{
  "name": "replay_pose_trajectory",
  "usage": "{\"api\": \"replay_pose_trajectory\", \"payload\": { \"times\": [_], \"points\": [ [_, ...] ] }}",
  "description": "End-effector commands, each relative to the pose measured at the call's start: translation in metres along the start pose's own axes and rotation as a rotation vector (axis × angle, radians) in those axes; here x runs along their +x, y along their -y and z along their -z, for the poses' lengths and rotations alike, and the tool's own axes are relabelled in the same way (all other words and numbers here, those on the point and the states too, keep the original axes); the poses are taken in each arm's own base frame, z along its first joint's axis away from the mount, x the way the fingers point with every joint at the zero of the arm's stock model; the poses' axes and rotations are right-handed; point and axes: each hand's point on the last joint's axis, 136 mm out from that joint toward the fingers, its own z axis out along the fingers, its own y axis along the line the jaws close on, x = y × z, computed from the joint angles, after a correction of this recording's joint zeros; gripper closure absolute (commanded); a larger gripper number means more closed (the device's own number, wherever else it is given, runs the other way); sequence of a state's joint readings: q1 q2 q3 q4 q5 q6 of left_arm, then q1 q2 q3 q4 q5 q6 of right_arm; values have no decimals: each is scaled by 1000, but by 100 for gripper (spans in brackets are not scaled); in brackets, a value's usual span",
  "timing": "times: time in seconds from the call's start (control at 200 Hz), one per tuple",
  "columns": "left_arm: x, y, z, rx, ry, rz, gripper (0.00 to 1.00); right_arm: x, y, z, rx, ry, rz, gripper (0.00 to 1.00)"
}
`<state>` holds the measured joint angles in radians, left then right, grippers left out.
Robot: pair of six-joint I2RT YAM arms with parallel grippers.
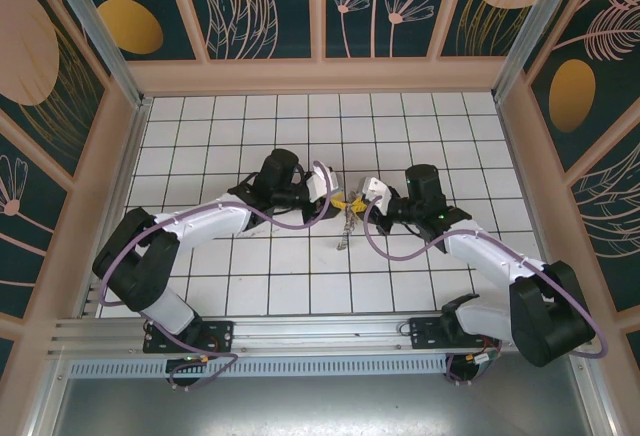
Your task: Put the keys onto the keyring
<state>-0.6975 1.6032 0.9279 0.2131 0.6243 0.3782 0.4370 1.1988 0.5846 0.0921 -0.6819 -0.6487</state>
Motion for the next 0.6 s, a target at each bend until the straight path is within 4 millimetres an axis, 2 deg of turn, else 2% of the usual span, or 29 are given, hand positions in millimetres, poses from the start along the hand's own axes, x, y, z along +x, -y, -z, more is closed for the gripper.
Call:
{"api": "replay_pose_trajectory", "payload": {
  "times": [0.0, 0.215, 0.3, 0.32, 0.596],
  "points": [
    [-3, 10, 2, 38, 24, -89, 68, -21, 2, 0, -14, 54, 57, 100],
    [4, 10, -6, 77, -20, -89, 69, -22, 1, -1, -23, 59, 58, 100],
    [15, 11, -8, 84, -57, -85, 70, -22, 1, -1, -25, 63, 58, 100],
    [6, 6, -8, 72, -46, -98, 69, -22, 1, -1, -26, 63, 59, 100],
    [0, -2, -13, 52, -36, -106, 71, -22, 1, -2, -30, 63, 58, 100]
  ]
}}
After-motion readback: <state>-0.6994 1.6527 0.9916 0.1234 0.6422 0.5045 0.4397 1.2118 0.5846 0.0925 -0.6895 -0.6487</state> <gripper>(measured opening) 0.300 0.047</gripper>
